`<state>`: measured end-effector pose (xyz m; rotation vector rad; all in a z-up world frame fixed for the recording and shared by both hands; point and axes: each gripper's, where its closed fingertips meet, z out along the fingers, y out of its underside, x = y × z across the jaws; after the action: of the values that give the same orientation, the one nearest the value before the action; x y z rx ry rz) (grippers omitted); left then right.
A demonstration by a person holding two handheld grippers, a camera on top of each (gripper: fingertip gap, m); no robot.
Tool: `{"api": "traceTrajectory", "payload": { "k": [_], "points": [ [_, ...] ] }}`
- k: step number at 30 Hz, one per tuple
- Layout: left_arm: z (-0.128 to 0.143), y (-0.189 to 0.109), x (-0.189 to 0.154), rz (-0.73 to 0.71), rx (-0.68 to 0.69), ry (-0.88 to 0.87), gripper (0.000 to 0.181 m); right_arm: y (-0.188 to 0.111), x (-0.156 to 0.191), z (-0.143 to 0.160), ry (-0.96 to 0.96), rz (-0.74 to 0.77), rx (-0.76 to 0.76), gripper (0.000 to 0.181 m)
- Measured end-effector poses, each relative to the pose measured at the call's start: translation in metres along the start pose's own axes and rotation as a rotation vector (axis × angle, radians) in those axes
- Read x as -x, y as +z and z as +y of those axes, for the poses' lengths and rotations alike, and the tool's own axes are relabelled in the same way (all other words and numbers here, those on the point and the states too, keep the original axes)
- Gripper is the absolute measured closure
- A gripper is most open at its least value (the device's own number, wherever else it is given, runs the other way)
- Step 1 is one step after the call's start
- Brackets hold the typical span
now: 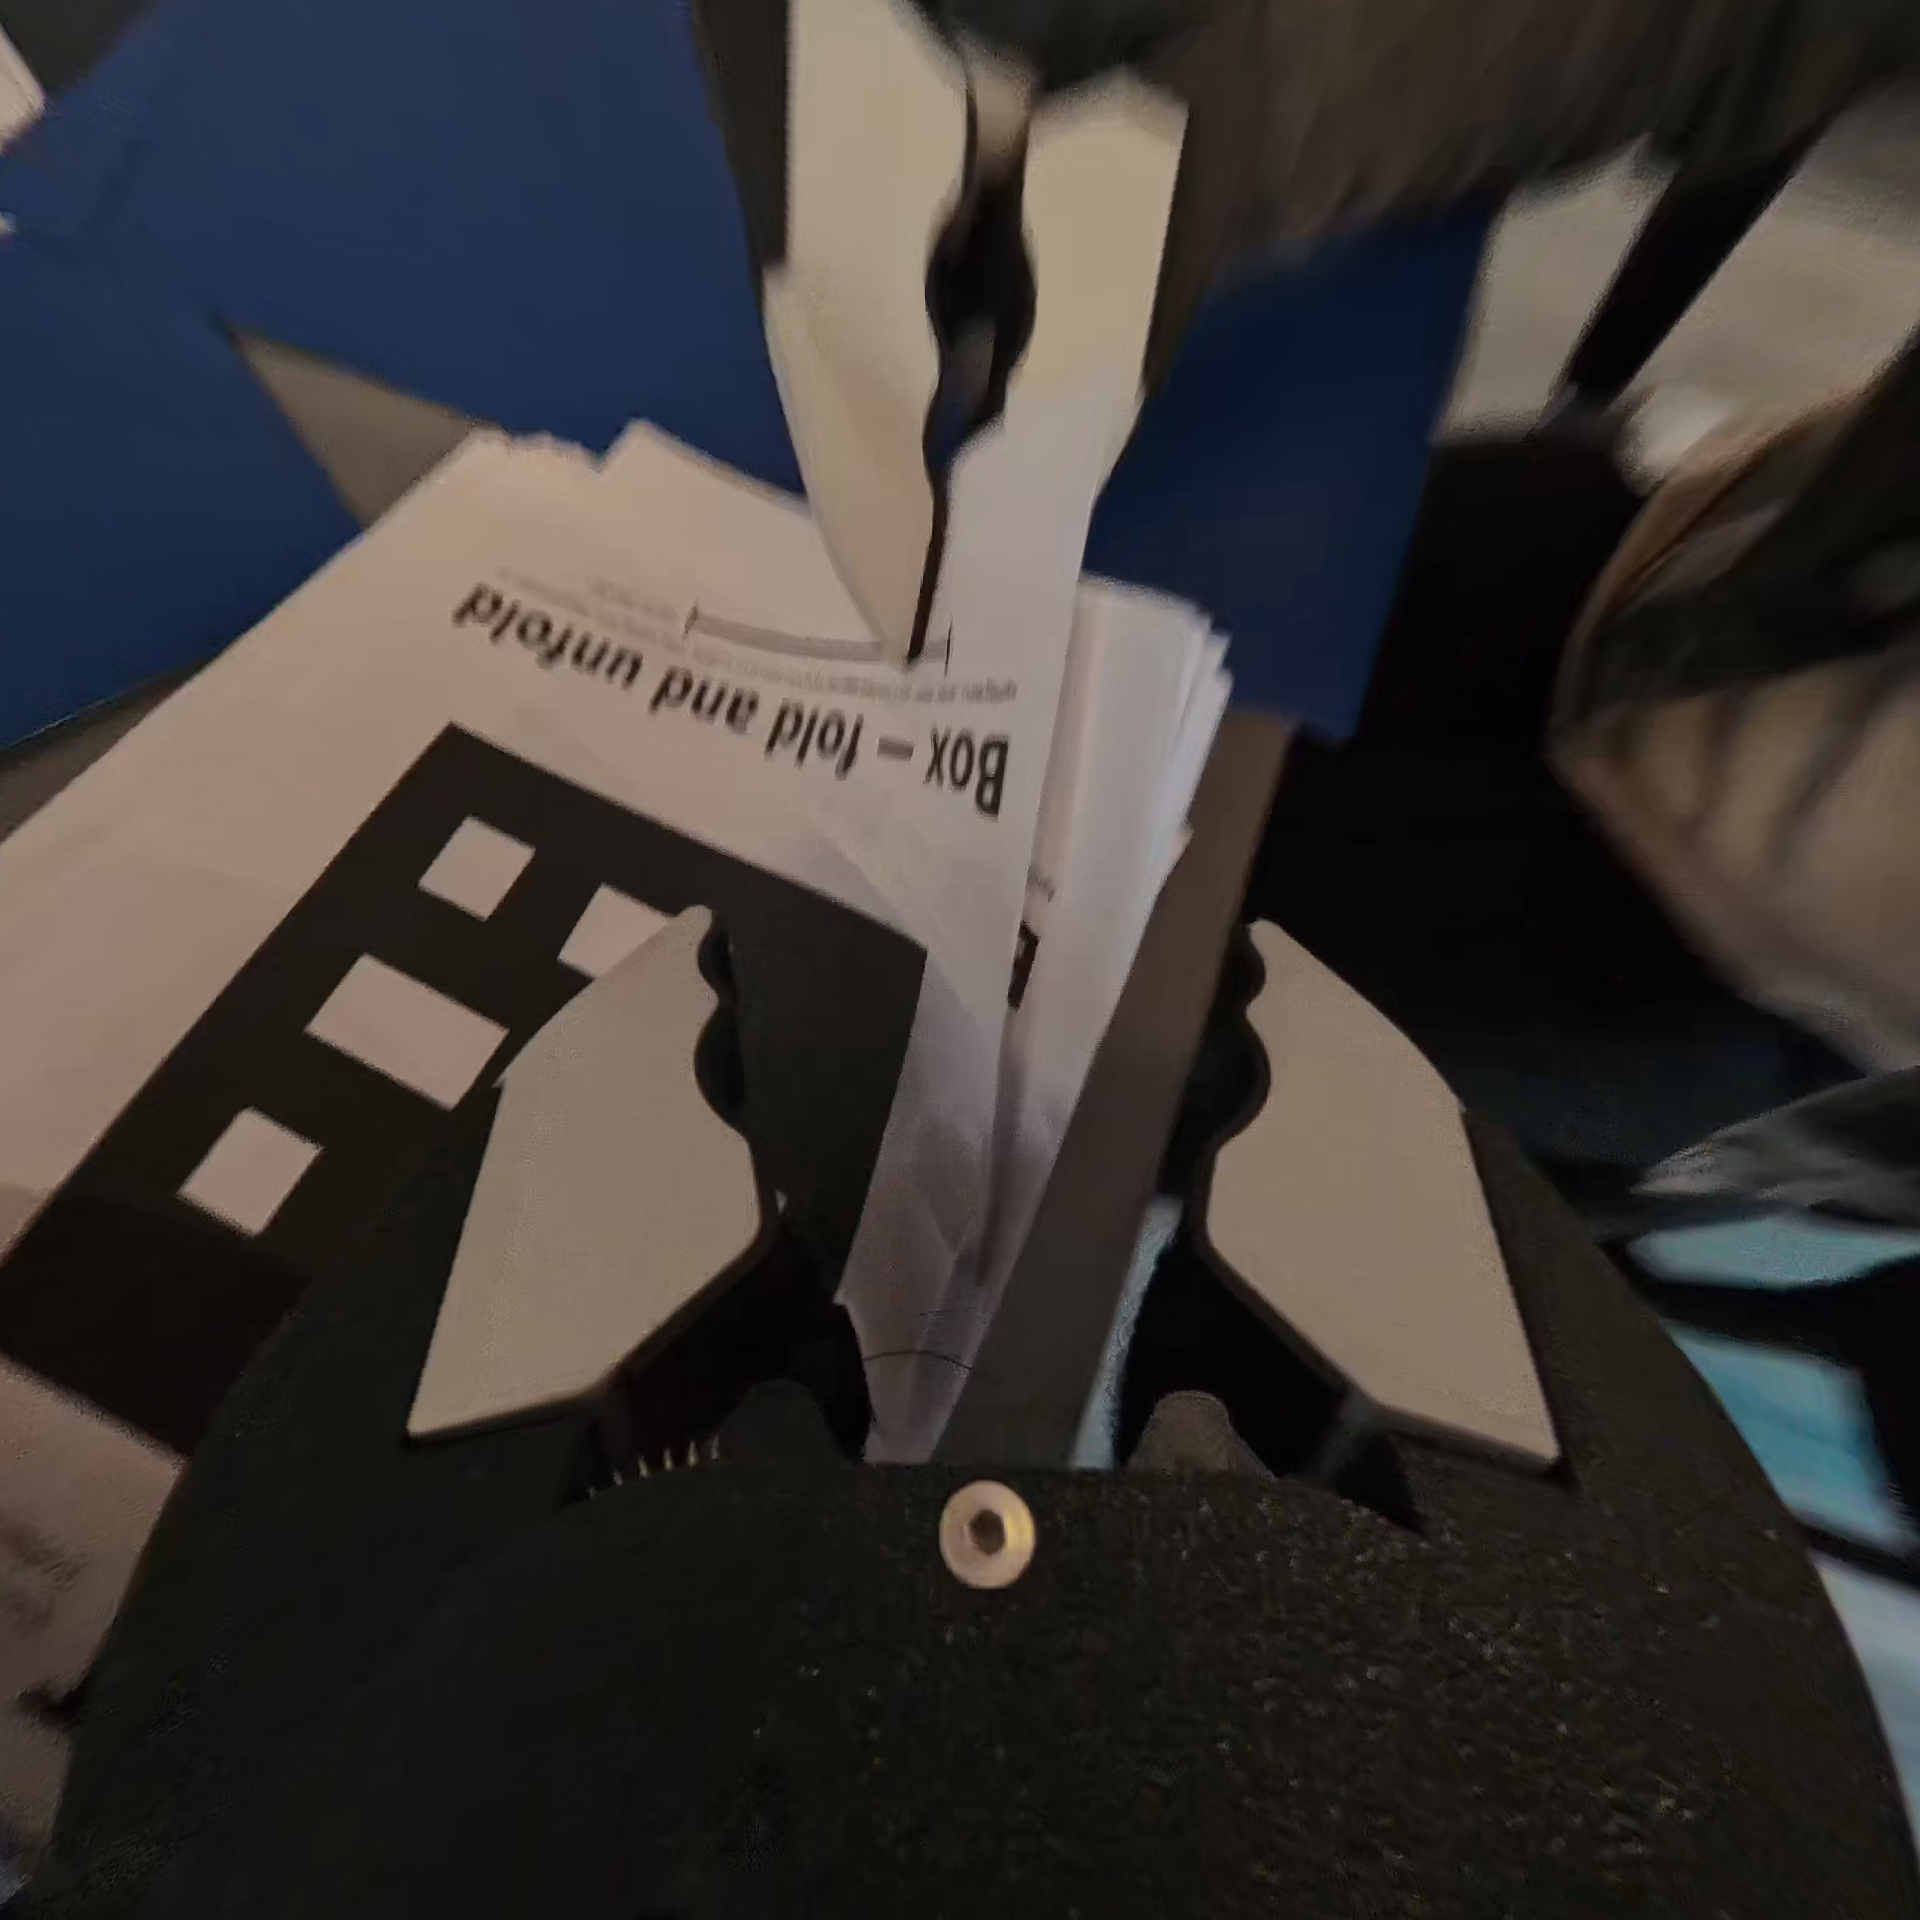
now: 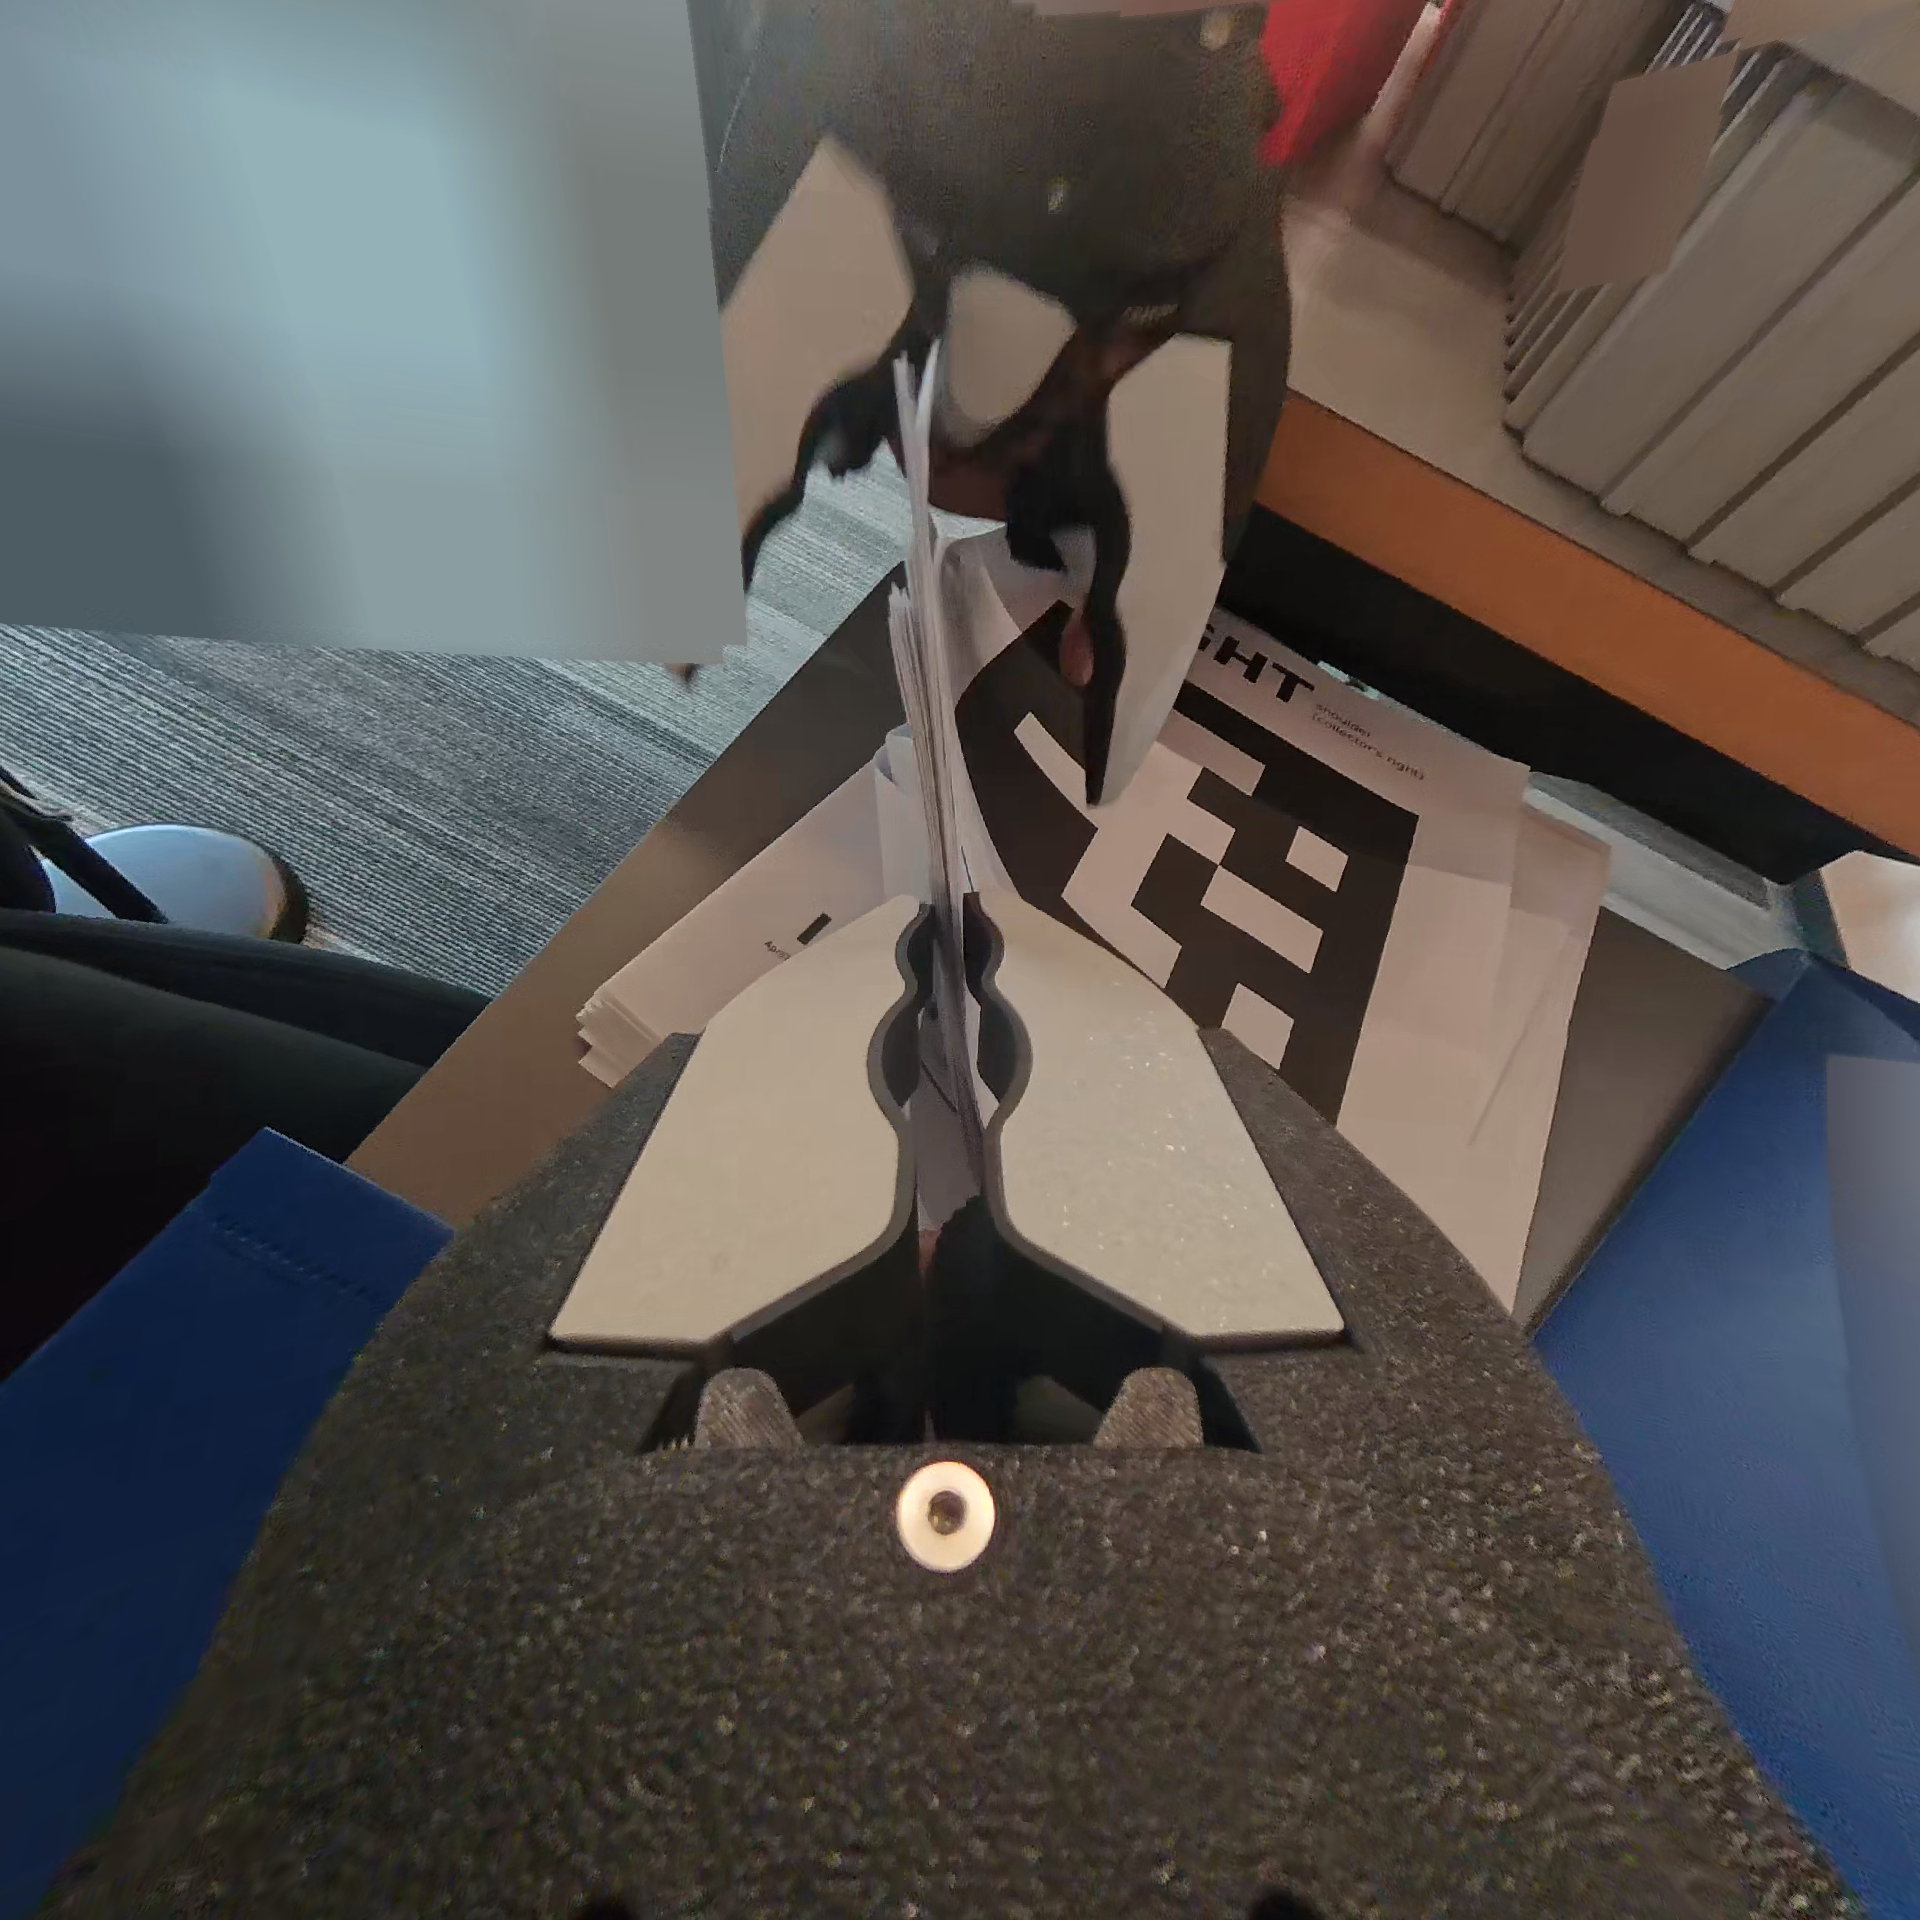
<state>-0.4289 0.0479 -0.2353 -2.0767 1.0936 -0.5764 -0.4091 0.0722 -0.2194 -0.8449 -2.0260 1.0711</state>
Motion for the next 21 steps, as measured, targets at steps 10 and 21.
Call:
{"api": "traceTrajectory", "payload": {
  "k": [10, 21],
  "points": [
    [0.009, 0.009, 0.024, -0.174, 0.080, 0.005, 0.167, -0.008, -0.004, 0.004, -0.083, 0.140, 0.062, 0.073],
    [0.013, 0.011, 0.020, -0.159, 0.101, 0.034, 0.164, 0.022, 0.003, 0.030, -0.236, 0.186, 0.233, 0.040]
  ]
}}
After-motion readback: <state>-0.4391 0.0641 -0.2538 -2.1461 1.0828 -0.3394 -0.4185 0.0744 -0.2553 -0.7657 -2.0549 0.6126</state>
